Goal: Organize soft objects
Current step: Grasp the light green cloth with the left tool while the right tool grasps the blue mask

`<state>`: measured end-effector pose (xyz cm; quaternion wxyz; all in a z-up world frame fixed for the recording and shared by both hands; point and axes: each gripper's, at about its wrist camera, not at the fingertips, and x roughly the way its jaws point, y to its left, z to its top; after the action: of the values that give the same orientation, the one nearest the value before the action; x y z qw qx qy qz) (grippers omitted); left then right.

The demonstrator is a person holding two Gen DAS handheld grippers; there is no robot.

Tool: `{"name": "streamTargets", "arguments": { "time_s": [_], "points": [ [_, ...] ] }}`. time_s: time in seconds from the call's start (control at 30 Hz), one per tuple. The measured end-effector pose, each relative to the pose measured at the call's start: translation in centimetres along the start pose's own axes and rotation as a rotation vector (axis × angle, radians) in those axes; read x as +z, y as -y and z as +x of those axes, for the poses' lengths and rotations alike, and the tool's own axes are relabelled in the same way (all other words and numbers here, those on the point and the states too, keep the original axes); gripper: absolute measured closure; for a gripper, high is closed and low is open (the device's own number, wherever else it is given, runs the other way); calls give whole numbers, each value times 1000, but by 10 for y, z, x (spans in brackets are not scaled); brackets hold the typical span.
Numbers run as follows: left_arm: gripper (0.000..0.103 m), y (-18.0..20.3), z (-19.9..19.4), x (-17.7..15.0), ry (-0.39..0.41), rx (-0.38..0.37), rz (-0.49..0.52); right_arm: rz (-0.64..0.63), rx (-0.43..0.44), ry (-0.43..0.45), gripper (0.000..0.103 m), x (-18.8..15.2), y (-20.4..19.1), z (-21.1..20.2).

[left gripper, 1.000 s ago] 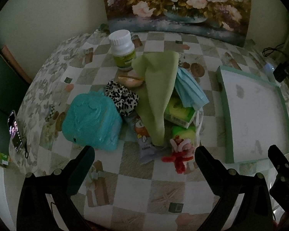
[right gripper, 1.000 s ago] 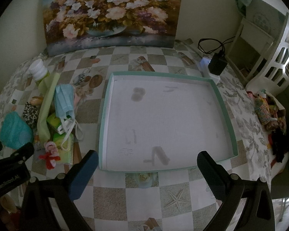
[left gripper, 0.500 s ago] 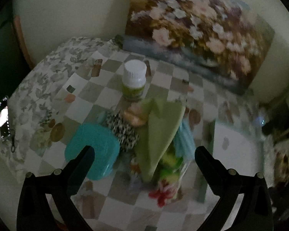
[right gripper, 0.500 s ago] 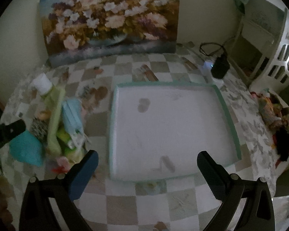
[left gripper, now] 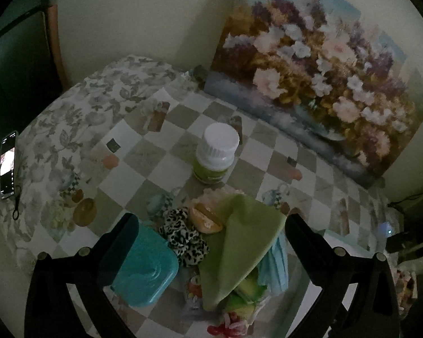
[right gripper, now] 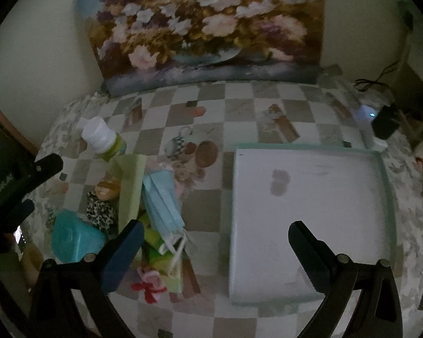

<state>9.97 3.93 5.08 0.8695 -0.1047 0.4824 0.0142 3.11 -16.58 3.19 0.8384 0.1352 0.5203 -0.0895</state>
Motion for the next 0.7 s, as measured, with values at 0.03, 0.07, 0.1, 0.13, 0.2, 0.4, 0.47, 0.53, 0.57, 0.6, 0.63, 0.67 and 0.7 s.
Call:
{"name": "streamTargets", "arguments": {
  "time_s": [0.03,0.07,0.1,0.13,0.2,0.4,0.47,0.53,0.57,0.6,0.63,0.67,0.7],
  "points": [
    [0,3,6,1,-15,11,0,0,11,-9,0,3,-2,7],
    [0,4,11,2,-32,11,-5,-2,21,-15,0,7,-4,12],
    [0,7,17,3,-52,1,-10,-5,32,-22,0,9,-6,17],
    [0,9,21,4,-63,-9,-9,-9,38,-30,0,11,-8,23],
    [0,13,31,5,-80,-20,-3,-21,43,-43,0,14,-11,33],
    [0,13,48,10,-73,-34,-8,-42,54,-59,0,22,-13,58],
    [0,14,49,10,-56,-23,22,-42,69,-69,0,22,-14,65],
    [0,14,52,10,-70,-19,51,-44,84,-84,0,21,-15,73],
    [0,15,54,10,-81,-13,68,-44,89,-87,0,20,-16,76],
    [0,16,55,9,-86,-1,82,-45,92,-88,0,19,-17,78],
    [0,18,56,9,-87,14,98,-50,102,-89,0,19,-19,80],
    [0,20,56,8,-92,29,117,-56,111,-88,0,18,-21,82],
    [0,21,57,7,-100,42,136,-62,119,-87,0,18,-23,84]
  ]
}}
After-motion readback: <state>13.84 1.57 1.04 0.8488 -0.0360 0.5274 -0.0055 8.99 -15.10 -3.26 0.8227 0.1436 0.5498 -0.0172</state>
